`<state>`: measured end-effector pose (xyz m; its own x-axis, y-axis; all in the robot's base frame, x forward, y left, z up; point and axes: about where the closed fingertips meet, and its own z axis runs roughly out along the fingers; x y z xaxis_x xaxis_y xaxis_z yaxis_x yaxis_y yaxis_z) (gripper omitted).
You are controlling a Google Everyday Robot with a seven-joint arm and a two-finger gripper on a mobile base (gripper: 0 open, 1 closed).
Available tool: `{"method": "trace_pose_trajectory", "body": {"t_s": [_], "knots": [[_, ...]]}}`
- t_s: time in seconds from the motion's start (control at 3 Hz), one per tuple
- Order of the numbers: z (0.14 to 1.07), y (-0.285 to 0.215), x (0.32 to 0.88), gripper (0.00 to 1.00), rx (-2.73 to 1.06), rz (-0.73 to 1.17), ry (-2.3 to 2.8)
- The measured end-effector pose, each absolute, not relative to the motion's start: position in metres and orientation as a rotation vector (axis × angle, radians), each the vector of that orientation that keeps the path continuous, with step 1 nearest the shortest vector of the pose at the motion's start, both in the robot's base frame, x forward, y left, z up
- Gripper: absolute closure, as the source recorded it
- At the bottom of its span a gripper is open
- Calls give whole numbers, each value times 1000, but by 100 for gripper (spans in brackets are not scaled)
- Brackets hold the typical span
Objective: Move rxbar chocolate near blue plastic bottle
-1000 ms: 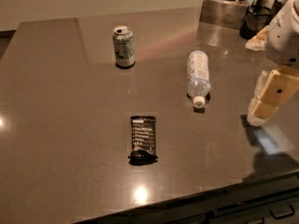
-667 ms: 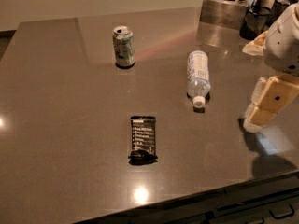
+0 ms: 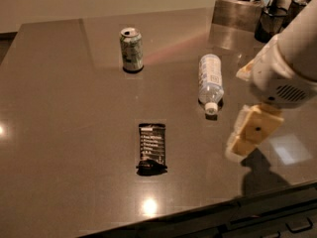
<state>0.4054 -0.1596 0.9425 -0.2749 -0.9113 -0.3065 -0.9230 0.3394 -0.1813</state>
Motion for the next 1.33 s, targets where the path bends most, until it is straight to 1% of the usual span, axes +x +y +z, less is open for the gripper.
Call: {"method": "trace_pose_trajectory", "body": {"t_s": [0.33, 0.67, 1.0, 1.33], "knots": [[929, -147, 411, 0, -1479, 68, 2376], [921, -136, 421, 0, -1250, 63, 2527], [918, -136, 427, 0, -1072, 39, 2623], [919, -136, 426, 0, -998, 51, 2648]]}}
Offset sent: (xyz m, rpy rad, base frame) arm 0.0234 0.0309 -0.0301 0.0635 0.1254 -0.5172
